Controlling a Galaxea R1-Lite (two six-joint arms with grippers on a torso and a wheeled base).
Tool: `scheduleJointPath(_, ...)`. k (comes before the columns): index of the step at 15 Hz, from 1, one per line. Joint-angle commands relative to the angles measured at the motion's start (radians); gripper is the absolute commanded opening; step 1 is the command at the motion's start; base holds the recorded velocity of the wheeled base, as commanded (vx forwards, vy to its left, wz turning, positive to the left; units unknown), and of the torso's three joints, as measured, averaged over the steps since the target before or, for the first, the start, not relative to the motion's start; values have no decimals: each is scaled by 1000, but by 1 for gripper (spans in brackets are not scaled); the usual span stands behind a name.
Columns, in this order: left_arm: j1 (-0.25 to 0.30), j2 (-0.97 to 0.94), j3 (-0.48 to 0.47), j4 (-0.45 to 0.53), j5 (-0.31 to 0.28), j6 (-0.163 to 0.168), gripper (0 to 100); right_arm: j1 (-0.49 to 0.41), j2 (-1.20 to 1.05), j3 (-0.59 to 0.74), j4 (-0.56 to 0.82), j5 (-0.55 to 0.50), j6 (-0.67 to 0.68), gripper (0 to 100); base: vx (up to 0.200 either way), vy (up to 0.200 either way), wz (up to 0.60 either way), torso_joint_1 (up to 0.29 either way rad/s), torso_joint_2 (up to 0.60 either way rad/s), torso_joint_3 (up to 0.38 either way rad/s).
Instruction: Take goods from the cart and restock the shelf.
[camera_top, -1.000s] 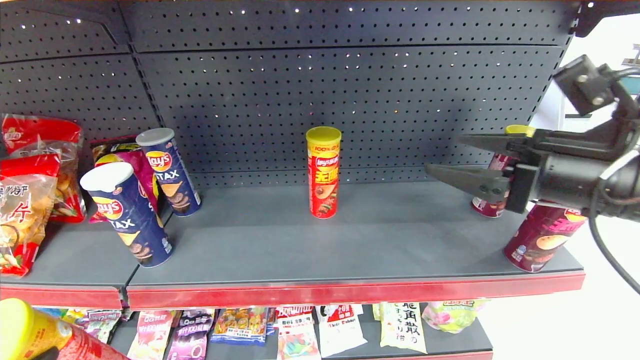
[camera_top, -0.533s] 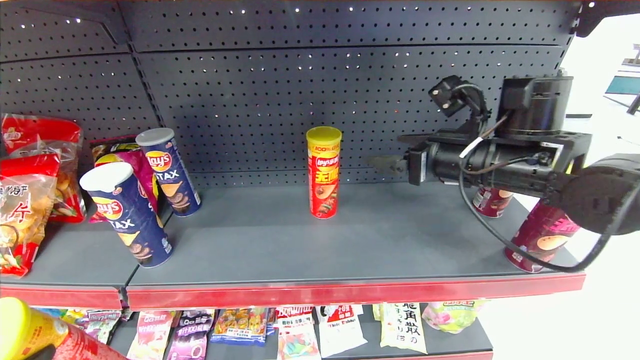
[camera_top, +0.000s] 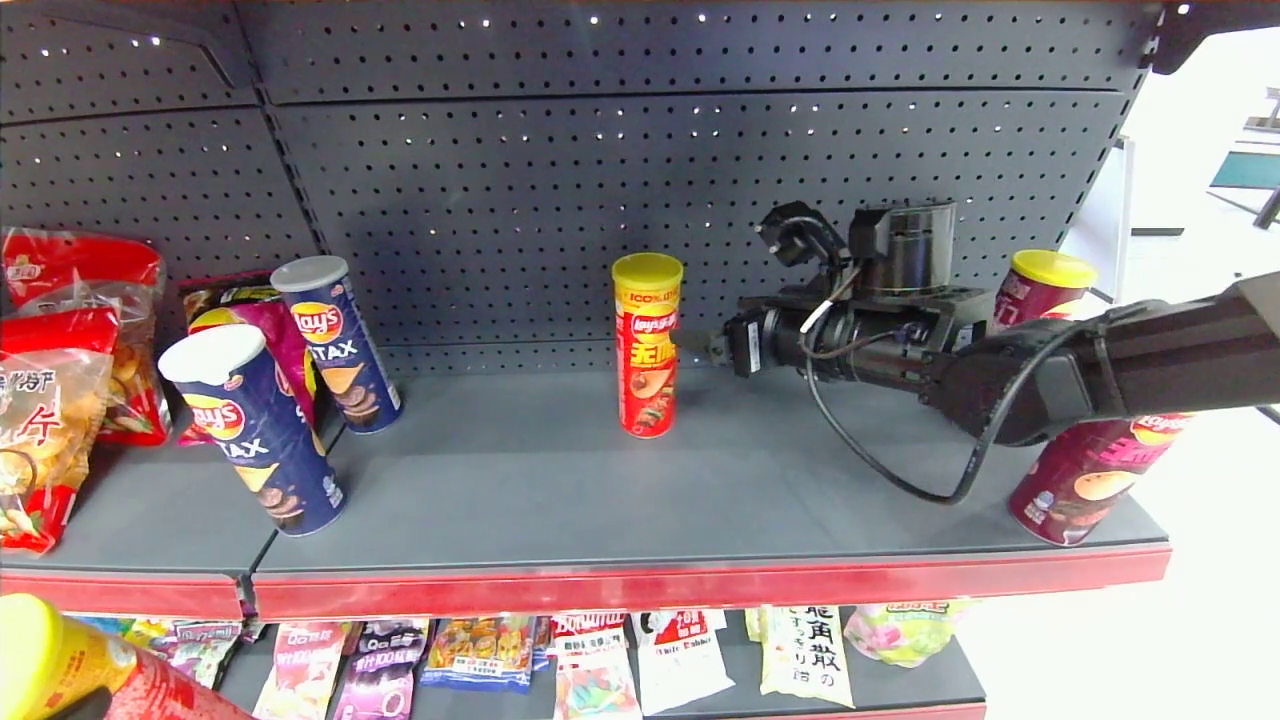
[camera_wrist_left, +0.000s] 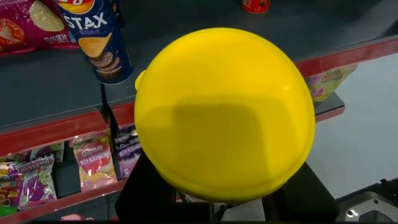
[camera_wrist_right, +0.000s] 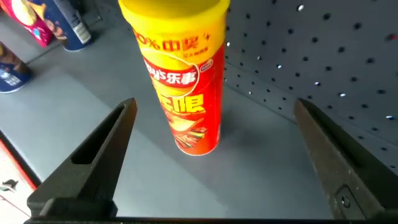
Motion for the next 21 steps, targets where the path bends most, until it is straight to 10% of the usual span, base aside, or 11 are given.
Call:
scheduleJointPath(1, 0, 7, 0, 0, 0, 0, 0, 1, 53, -45, -1, -5, 0, 100, 0, 0, 0, 0, 0, 0)
scheduleJointPath(21, 2, 11, -1, 0, 3, -2, 0, 33, 185, -253, 1, -16, 17, 100, 0, 0, 0, 0, 0, 0)
